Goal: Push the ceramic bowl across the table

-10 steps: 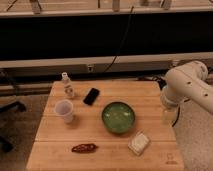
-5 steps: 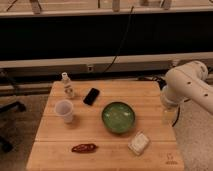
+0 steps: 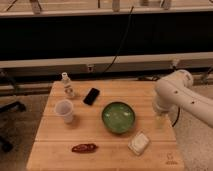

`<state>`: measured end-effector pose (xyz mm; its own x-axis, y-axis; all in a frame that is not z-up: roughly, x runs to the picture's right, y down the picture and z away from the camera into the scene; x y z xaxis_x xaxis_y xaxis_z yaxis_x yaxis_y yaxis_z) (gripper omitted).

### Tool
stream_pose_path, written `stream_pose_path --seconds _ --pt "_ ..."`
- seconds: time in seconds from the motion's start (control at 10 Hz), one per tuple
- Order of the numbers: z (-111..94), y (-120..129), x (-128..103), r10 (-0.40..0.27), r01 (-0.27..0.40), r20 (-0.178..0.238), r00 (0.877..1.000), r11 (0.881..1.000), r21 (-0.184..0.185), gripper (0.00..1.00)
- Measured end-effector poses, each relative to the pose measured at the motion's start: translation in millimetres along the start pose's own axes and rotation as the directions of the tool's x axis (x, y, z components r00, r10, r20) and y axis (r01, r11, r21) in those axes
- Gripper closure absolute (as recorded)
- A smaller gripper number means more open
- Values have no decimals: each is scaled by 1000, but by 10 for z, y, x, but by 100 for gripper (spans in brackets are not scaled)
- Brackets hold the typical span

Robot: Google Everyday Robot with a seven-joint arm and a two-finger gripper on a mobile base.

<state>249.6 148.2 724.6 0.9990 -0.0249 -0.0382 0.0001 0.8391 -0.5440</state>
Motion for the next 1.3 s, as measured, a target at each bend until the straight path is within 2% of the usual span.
stream_pose_path --seconds 0.2,0.5,0.9,1.1,1.3 --pt "169 27 -198 -31 31 -5 1000 1000 -6 20" --pt "375 53 -262 -39 39 -14 999 999 -24 20" --pt "666 -34 -727 -75 74 -18 997 997 -26 21" --pt "761 -59 -782 -74 73 -27 997 997 -40 36" --pt "844 -206 -1008 -95 93 -31 995 994 -51 56"
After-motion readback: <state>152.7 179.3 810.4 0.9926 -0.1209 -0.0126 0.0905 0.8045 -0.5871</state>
